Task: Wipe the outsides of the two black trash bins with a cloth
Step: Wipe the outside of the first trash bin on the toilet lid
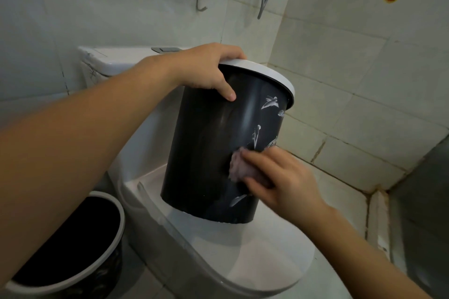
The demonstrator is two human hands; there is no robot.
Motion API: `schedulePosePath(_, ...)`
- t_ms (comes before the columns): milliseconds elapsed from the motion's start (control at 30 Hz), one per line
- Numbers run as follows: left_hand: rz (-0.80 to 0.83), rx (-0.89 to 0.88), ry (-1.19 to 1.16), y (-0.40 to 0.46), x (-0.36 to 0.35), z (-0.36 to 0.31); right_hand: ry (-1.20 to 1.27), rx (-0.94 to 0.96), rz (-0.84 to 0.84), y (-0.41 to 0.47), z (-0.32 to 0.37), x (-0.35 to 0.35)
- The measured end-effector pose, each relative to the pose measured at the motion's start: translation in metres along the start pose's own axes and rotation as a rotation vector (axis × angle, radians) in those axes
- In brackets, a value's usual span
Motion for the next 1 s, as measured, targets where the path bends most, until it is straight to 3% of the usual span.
schedulePosePath(133, -0.003, 0.01, -0.012, -0.002, 0.002, 0.003, 0.047, -0.166, -0.095, 0.019, -0.012, 0.008)
schedulePosePath(433, -0.017, 0.012, -0.023, -0.002, 0.002, 0.006, 0.013, 0.119, 0.103, -0.029, 0.013, -0.012)
schedulePosePath(667, -0.017, 0.017, -0.011, 0.001, 0.001, 0.007, 0.039, -0.148, -0.104, 0.007, -0.013, 0.006)
schedulePosePath(900, -0.02, 0.026, -0.011, 0.001, 0.001, 0.007, 0.002, 0.111, 0.137, -0.04, 0.021, -0.016)
schedulePosePath(1000, -0.026, 0.032, -0.009, 0.001, 0.001, 0.007, -0.003, 0.125, 0.137, -0.039, 0.021, -0.014)
Point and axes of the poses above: each hand's wrist, its own y-axis towards the middle knuckle, its own x-axis out of the back of the hand, z = x × y, the point moved 7 cm from there along y, towards the middle knuckle, and after that the axes turned 14 degrees about -x, right-handed, at the moved point
